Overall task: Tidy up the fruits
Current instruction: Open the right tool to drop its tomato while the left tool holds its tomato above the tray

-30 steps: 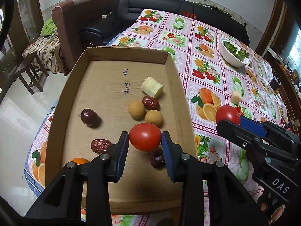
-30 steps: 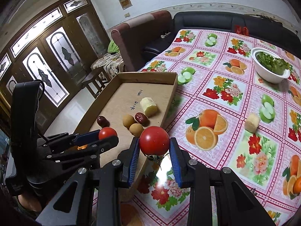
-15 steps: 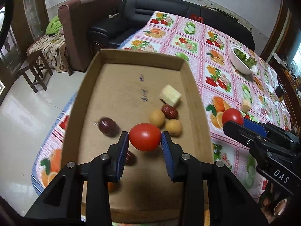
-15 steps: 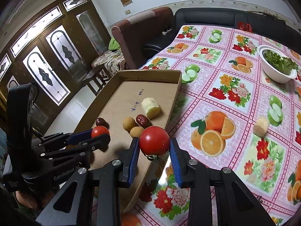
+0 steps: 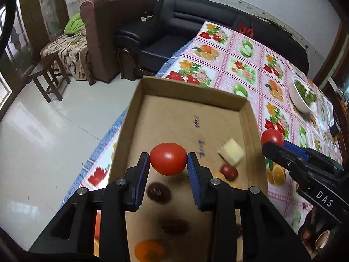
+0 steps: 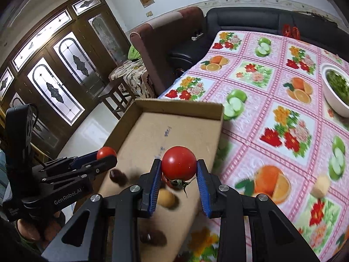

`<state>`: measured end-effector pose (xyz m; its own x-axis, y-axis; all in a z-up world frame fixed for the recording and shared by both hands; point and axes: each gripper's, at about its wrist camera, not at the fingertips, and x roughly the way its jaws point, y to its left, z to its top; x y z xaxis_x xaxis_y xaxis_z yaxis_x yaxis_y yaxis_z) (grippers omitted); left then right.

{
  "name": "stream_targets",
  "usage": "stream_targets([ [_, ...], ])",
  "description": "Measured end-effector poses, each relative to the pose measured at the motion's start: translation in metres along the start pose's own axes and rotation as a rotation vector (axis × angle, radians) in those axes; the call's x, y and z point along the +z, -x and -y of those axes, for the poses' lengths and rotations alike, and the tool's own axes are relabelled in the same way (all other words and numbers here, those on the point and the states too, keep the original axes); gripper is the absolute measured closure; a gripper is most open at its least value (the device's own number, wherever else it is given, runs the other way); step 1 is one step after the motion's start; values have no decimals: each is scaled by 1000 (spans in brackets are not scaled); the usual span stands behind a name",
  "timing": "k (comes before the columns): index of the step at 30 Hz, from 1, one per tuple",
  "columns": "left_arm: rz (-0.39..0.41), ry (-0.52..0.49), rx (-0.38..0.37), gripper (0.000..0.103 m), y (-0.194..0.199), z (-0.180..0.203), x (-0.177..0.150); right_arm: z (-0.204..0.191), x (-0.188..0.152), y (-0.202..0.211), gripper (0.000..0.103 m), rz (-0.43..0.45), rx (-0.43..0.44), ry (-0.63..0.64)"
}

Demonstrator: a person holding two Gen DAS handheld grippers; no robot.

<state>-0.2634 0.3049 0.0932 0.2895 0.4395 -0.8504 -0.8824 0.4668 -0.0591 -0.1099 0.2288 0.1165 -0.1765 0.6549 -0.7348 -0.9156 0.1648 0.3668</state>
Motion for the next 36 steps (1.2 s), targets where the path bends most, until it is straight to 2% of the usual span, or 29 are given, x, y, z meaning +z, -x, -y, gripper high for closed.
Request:
stream_targets([
  [6, -37, 5, 31, 70, -24, 2, 13, -4, 24, -32, 71, -31, -1, 9],
  [11, -82, 6, 49, 70, -41, 3, 12, -7, 37, -63, 71, -76, -28, 33],
  [21, -97, -1, 76, 69, -51, 4, 8, 1, 31, -101, 71, -146, -75, 38],
  [25, -100, -3, 83, 69, -52, 4, 7, 1, 32, -99, 68, -133, -64, 33],
  [28, -110, 13, 77, 66, -51, 1, 4, 3, 31, -94, 60, -121, -66, 18],
  [36, -60, 34, 66, 65, -26, 5, -7, 10, 24, -53, 59, -56, -42, -27],
])
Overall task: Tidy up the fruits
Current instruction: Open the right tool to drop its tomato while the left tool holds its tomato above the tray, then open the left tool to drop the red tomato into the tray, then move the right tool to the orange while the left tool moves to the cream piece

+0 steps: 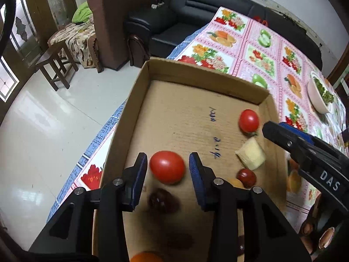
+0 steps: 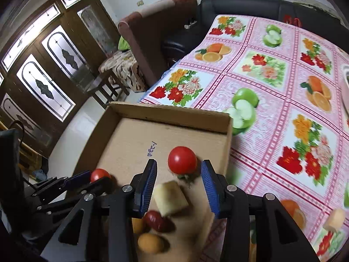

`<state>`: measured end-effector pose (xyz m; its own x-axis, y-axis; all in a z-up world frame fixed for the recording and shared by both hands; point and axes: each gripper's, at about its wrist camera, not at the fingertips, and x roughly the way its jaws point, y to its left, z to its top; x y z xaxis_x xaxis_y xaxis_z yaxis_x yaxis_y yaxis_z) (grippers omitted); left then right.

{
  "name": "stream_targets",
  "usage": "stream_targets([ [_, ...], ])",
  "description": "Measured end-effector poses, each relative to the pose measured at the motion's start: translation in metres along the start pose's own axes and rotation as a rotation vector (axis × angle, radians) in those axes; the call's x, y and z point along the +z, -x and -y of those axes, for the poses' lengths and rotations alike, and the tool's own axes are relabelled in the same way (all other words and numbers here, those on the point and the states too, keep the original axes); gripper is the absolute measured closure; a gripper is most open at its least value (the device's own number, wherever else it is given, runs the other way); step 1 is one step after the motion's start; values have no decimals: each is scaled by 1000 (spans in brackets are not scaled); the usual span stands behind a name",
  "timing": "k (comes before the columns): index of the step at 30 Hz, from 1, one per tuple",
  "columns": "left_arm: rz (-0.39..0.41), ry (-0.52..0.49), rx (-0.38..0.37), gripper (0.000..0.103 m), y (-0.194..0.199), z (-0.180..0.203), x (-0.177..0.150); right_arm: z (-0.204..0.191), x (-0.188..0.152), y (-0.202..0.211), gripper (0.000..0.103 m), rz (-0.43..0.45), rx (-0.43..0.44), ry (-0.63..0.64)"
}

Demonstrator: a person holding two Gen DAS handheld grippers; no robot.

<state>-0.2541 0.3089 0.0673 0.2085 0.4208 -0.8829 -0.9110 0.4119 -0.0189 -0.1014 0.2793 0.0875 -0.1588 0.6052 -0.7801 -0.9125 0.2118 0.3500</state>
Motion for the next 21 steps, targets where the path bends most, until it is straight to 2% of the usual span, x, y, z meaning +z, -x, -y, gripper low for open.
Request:
stream_targets([
  [3, 27, -1, -5, 58, 13, 6, -5, 2, -10, 20, 58, 24, 15, -9],
  [13, 70, -29, -68, 58, 45, 35, -25, 19, -61, 77, 55, 69, 26, -43],
  [18, 62, -61, -118, 58, 54, 58, -39, 41, -88, 104, 54, 86, 4, -97],
  [21, 49, -84, -142, 58, 57, 72, -46, 55, -103, 117, 50, 94, -23, -126],
])
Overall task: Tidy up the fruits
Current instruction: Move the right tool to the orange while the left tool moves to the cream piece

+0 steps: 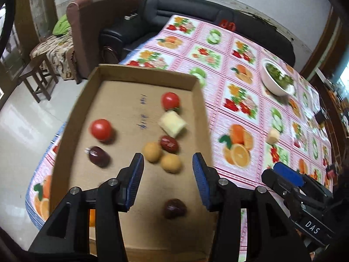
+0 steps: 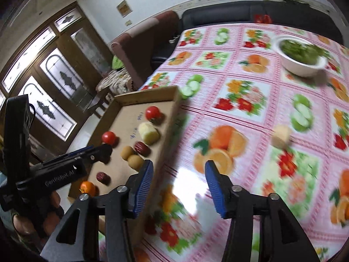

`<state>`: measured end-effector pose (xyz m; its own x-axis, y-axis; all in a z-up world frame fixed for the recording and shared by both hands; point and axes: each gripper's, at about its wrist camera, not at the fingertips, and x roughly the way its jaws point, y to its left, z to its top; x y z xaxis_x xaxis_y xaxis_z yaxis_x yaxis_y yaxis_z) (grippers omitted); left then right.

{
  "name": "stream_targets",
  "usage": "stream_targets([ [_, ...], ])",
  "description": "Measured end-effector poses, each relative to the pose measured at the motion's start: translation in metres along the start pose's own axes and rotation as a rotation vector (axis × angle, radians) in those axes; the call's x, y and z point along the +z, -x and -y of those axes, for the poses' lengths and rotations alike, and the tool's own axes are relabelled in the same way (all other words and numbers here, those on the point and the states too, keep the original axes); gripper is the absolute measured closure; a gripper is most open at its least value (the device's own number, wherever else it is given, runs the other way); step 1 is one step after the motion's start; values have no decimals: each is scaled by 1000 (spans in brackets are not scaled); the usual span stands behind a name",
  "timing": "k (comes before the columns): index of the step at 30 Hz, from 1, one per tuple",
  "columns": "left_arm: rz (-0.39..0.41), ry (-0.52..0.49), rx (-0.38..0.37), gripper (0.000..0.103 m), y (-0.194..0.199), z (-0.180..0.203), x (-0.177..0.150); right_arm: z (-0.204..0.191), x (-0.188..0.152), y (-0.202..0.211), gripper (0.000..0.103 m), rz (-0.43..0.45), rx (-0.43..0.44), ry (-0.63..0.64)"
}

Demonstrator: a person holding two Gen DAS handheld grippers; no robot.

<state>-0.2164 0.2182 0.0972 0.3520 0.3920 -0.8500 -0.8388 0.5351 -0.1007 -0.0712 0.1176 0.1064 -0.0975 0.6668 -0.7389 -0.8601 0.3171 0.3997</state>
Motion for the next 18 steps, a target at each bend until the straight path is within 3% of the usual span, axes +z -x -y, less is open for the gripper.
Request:
stream_targets([
  [16, -21, -114, -85, 58, 9, 63, -25, 74, -52, 57, 49, 28, -111, -127],
  [18, -28, -129, -91, 58, 8, 71, -28, 80, -56, 63, 46, 30, -123, -143],
])
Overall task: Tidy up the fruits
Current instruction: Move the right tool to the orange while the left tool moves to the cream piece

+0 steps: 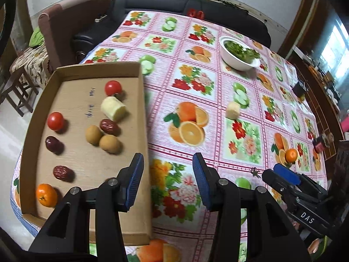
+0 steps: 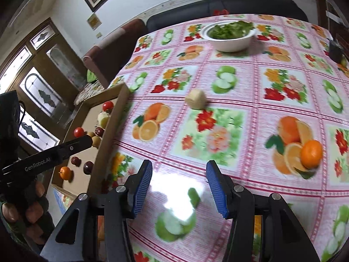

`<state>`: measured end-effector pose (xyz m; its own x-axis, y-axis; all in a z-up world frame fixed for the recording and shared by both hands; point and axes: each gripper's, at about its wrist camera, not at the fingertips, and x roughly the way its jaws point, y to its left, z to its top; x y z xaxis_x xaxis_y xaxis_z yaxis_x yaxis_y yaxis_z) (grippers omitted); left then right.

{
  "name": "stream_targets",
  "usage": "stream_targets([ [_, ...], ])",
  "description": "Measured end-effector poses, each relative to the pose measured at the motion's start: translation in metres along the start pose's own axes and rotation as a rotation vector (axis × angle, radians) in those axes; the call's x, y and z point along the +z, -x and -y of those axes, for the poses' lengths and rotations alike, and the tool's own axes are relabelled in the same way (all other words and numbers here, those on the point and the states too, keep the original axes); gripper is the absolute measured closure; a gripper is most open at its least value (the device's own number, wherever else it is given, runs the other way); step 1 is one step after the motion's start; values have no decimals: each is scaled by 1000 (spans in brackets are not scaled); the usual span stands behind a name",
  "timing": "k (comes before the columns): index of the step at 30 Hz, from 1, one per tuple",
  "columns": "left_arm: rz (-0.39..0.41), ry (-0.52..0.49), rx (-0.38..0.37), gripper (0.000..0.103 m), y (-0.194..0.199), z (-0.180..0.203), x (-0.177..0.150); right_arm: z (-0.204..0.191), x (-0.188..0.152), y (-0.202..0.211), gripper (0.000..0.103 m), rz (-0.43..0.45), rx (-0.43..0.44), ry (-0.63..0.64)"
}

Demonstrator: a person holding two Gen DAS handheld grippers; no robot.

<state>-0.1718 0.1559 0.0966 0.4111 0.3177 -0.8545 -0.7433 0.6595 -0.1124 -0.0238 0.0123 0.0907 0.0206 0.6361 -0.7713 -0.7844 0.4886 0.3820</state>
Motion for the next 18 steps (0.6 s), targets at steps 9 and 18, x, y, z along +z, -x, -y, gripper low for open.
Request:
stream_targets([
  [9, -27, -57, -31, 58, -11, 30, -1, 39, -16, 29, 45, 48, -85, -36],
  [18, -61, -89, -58, 58, -30, 55, 5, 104, -21, 47, 45, 101, -181, -144],
])
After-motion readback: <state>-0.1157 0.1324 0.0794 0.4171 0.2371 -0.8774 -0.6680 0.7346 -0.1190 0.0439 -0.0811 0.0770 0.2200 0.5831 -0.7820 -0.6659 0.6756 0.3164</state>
